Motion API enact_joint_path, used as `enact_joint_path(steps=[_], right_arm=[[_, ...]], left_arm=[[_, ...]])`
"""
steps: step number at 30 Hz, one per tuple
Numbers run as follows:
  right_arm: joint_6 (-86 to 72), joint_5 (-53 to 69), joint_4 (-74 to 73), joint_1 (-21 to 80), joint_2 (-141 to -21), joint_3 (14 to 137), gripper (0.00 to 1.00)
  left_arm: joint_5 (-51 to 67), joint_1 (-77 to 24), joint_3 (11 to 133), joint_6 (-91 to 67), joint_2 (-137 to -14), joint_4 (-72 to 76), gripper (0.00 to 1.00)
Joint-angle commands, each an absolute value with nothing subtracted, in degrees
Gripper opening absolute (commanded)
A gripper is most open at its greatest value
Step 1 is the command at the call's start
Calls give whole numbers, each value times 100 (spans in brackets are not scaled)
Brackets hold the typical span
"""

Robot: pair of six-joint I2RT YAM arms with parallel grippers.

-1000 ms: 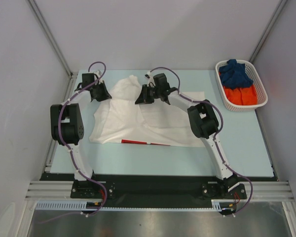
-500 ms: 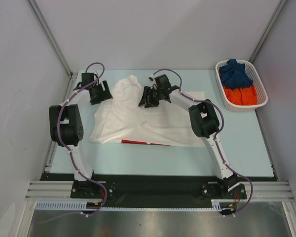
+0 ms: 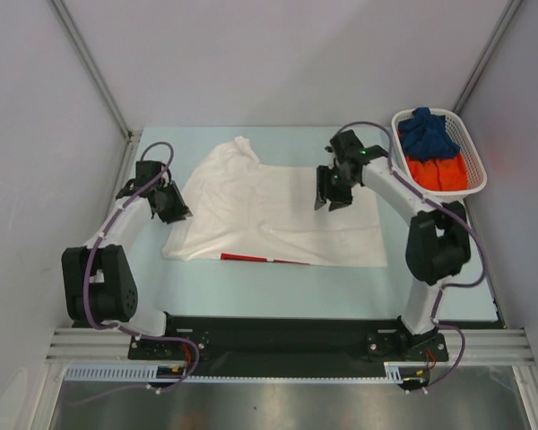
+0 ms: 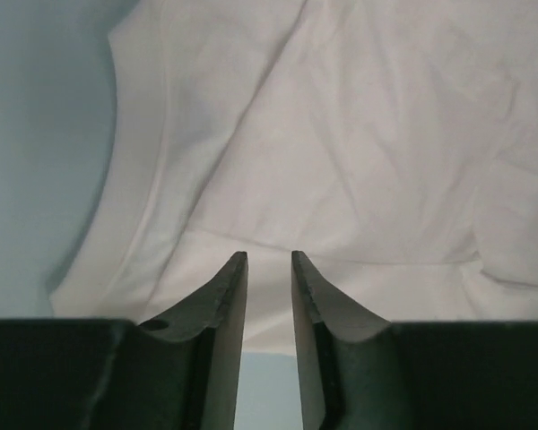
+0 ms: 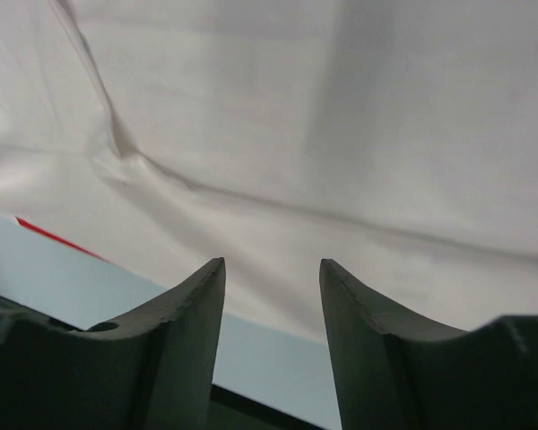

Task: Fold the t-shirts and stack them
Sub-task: Fold the tshirt

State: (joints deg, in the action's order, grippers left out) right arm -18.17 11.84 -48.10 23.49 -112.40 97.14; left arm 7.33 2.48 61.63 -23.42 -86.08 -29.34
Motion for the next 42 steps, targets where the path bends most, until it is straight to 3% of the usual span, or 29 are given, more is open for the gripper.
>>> enact_joint_path(steps=[1,2,6,10,19,23,34,37,41,42], right_arm=[[-1749,1089,-5142,1988,-10145,8485,51],[-1793,1064,-5028,1891,-9760,8142,50],[-1898,1239,-4922,1354,-9212,6841,47],[-1872,1152,-4799,1187,-8877,6347,45],[-2258,440,-4729,1020,-8780,5836,39],[-2382,255,-4614,871,-8929,5591,38],[-2715,-254,-4728,519,-9026,5019,36],[-2689,-202,-4755,483,-9062,5088,37],[-2549,-88,-4790,501,-8842,5316,38],[-2497,-62,-4816,536,-8807,5370,38]], left_arm=[[915,237,5696,-2899,-8280,-3392,30],[897,237,5539,-2979,-8271,-3427,24],[721,237,5239,-3348,-8270,-3472,18],[396,298,5185,-3410,-8402,-3366,15],[18,728,4475,-3559,-8078,-3533,15],[18,1045,4210,-3656,-8033,-3489,21],[150,1617,4421,-3235,-8525,-3059,18],[333,1600,4483,-3007,-8324,-3024,26],[483,1477,4552,-2786,-7657,-3085,61],[431,1450,4579,-2769,-7525,-3181,64]])
